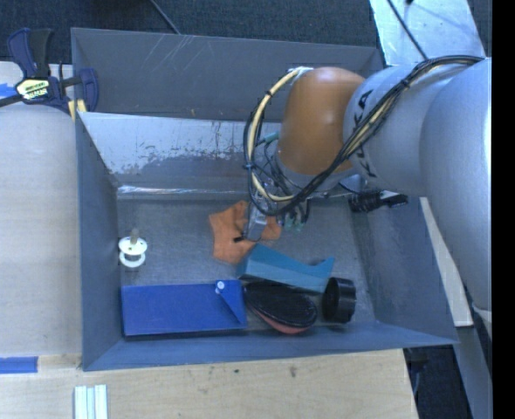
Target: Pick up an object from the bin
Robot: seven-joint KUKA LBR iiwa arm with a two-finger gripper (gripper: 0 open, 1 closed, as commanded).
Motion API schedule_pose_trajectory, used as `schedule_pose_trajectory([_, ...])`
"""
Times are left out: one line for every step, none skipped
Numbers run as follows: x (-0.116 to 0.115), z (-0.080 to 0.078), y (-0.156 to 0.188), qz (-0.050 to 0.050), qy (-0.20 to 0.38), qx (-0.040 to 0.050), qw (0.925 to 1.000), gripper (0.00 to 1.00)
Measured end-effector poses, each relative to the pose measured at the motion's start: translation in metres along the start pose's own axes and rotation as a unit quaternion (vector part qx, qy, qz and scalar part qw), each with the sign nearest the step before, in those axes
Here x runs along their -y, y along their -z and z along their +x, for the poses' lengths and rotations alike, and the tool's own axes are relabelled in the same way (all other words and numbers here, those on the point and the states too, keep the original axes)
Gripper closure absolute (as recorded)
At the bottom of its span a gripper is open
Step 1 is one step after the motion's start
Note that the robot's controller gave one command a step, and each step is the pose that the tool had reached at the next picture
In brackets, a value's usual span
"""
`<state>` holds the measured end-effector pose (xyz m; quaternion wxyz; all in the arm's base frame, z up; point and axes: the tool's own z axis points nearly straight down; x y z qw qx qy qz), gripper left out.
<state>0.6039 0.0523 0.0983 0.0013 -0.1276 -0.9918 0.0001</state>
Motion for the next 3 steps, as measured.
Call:
schedule_pose_trajectory([0.009,-0.01,0.032,-0.001,0.041,0.0062,0.9992,1.0])
schedule_pose_trajectory([0.008,0.006,0.072,0.0,0.044,-0.0013,0.999,1.0])
schedule_pose_trajectory([-0.03,-0.006,0.118,0.0,0.047,0.0032,0.9989,1.0])
